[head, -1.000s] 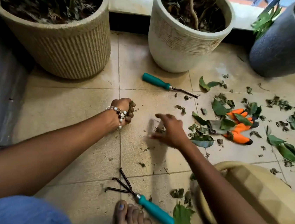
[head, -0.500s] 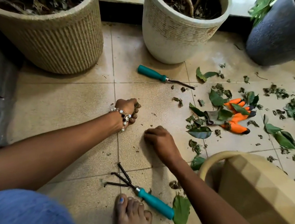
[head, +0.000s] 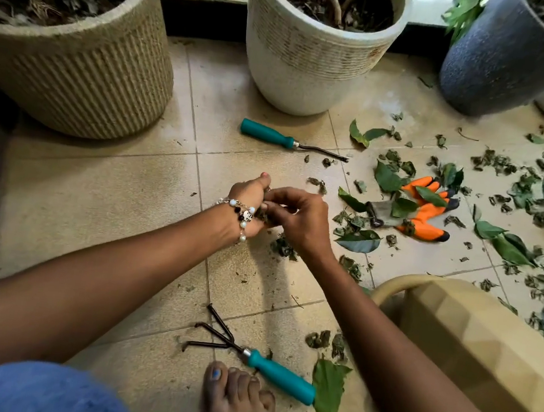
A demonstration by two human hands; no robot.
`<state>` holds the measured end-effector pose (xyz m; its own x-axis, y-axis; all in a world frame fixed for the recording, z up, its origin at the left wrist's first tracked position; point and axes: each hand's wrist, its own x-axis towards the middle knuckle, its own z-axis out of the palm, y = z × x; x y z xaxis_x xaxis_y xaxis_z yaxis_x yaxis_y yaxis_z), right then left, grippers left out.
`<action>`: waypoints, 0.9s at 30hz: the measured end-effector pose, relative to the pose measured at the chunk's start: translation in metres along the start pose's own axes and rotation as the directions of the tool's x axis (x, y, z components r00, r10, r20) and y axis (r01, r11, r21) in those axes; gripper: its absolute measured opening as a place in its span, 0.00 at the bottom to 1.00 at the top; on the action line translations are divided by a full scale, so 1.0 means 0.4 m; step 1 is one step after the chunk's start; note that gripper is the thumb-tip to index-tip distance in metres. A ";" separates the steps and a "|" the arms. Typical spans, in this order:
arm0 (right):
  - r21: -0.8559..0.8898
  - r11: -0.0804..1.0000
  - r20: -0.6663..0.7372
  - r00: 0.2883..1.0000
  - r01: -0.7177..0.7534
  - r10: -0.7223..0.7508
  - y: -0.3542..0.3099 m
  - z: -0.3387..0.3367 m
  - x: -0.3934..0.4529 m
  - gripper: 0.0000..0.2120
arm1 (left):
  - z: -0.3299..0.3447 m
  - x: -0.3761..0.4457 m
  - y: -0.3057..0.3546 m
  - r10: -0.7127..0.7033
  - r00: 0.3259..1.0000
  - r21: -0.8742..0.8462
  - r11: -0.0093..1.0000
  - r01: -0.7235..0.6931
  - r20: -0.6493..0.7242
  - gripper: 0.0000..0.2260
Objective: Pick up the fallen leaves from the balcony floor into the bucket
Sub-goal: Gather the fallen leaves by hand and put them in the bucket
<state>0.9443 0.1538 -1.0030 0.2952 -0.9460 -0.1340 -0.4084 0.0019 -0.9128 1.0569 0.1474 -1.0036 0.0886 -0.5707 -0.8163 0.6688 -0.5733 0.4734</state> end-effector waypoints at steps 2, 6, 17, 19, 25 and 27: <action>-0.159 0.983 0.030 0.995 0.094 -0.090 0.005 -0.018 -0.008 0.09 | 0.004 0.008 0.000 0.078 0.994 0.037 0.997 -0.075 -0.083 0.11; -0.039 0.998 -0.149 0.988 -0.048 0.041 0.034 -0.053 -0.036 0.09 | -0.024 0.032 0.006 0.122 0.985 0.027 0.993 -0.119 -0.119 0.11; -0.553 0.824 -0.015 0.990 -0.125 0.140 0.094 0.006 0.003 0.11 | -0.065 0.052 0.015 0.160 0.976 0.094 0.985 -0.147 -0.150 0.11; -0.595 0.802 0.004 0.997 -0.063 0.082 0.083 0.019 0.028 0.14 | -0.076 0.054 0.018 0.177 0.972 0.110 0.981 -0.161 -0.155 0.11; -0.827 0.436 0.322 0.935 0.354 -0.148 0.107 0.060 0.001 0.15 | -0.102 0.059 0.027 0.229 0.965 0.169 0.964 -0.206 -0.129 0.12; -0.827 0.381 0.373 0.910 0.414 -0.179 0.120 0.056 0.001 0.12 | -0.101 0.057 0.026 0.246 0.963 0.187 0.957 -0.223 -0.109 0.12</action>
<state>0.9444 0.1606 -1.0555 0.6640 -0.7407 -0.1022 -0.7477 -0.6587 -0.0838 1.0956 0.1521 -1.0308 0.3300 -0.6267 -0.7059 0.4816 -0.5314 0.6969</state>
